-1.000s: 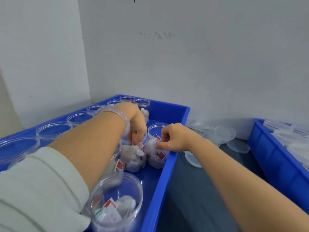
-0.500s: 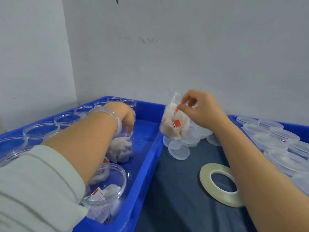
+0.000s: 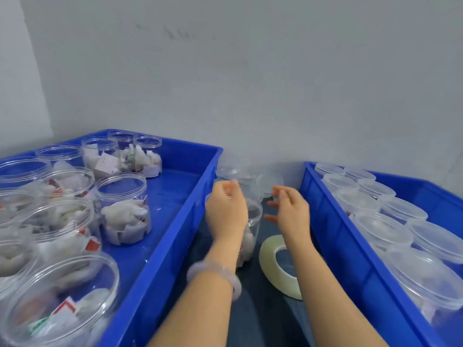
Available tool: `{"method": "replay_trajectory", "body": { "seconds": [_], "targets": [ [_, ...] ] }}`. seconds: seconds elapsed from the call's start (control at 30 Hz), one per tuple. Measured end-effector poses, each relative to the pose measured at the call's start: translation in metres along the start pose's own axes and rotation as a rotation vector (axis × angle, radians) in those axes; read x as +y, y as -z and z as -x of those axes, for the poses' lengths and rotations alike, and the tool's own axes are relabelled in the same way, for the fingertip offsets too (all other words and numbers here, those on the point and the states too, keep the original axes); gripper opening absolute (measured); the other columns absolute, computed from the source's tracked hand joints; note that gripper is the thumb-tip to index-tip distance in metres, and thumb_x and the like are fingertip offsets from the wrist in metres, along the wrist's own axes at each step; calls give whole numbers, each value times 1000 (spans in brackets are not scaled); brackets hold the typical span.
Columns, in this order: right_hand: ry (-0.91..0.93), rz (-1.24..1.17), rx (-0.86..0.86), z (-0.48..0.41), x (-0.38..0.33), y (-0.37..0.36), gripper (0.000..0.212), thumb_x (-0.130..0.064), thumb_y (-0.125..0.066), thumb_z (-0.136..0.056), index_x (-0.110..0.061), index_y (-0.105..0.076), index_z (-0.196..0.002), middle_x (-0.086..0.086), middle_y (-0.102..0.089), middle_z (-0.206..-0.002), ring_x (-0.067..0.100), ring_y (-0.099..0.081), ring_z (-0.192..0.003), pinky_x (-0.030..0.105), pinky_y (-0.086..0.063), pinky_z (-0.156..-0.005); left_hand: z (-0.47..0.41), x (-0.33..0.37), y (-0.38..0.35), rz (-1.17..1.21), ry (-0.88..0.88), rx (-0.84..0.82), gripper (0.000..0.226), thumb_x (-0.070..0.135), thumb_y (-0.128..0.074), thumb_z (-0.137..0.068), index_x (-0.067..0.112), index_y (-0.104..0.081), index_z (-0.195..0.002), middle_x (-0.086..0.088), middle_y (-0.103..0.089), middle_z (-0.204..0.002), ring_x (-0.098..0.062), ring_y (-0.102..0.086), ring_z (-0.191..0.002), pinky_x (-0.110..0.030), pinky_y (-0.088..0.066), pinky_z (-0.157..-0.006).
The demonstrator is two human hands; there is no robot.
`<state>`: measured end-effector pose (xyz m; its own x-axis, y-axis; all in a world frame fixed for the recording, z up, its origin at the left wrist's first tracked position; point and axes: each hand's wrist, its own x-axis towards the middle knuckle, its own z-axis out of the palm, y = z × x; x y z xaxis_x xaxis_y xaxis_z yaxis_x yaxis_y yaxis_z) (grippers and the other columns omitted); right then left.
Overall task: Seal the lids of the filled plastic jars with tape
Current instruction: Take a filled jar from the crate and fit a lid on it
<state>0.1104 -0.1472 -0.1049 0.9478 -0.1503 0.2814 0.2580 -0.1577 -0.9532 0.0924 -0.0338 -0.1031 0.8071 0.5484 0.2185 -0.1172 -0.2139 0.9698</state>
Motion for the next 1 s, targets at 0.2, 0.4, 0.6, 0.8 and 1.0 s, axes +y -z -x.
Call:
{"method": "replay_trajectory", "body": {
  "seconds": [0.2, 0.4, 0.6, 0.8, 1.0],
  "targets": [
    [-202, 611, -259, -32, 57, -31, 45, -60, -58, -81, -26, -62, -110, -8, -64, -101, 13, -57, -90, 30, -42, -73, 15, -38, 1, 255, -233, 28, 36, 42, -48, -81, 27, -54, -113, 26, -55, -104, 12, -54, -95, 2, -37, -76],
    [-214, 999, -328, -50, 70, -45, 9, -40, -58, -84, -32, -54, -83, -3, -61, -100, 16, -59, -87, 35, -51, -79, 13, -64, 1, 267, -294, -42, 51, 61, -41, -71, 29, -55, -108, 16, -62, -106, 1, -59, -100, -10, -44, -80],
    [-97, 13, -82, -29, 66, -14, 16, -6, -64, -77, -16, -53, -69, 7, -60, -75, 20, -57, -70, 28, -46, -62, 7, -65, 0, 274, -237, -14, 57, 75, -36, -66, 33, -55, -100, 25, -59, -92, 14, -58, -85, -2, -40, -69],
    [-26, -454, -456, -5, 17, 1, 52, -21, -62, -73, -26, -53, -124, 0, -59, -127, 17, -56, -119, 36, -46, -97, 7, -66, -9, 253, -239, -56, 42, 68, -37, -72, 40, -51, -101, 34, -58, -87, 16, -57, -86, -3, -41, -71],
    [355, 435, -417, 0, -16, -27, 83, -72, -64, -57, -54, -39, -135, -26, -47, -123, -12, -44, -114, 7, -37, -86, 5, -63, -10, 388, -83, -52, 57, 69, -30, -84, 26, -65, -96, 23, -69, -84, 5, -64, -81, -5, -43, -57]
  ]
}}
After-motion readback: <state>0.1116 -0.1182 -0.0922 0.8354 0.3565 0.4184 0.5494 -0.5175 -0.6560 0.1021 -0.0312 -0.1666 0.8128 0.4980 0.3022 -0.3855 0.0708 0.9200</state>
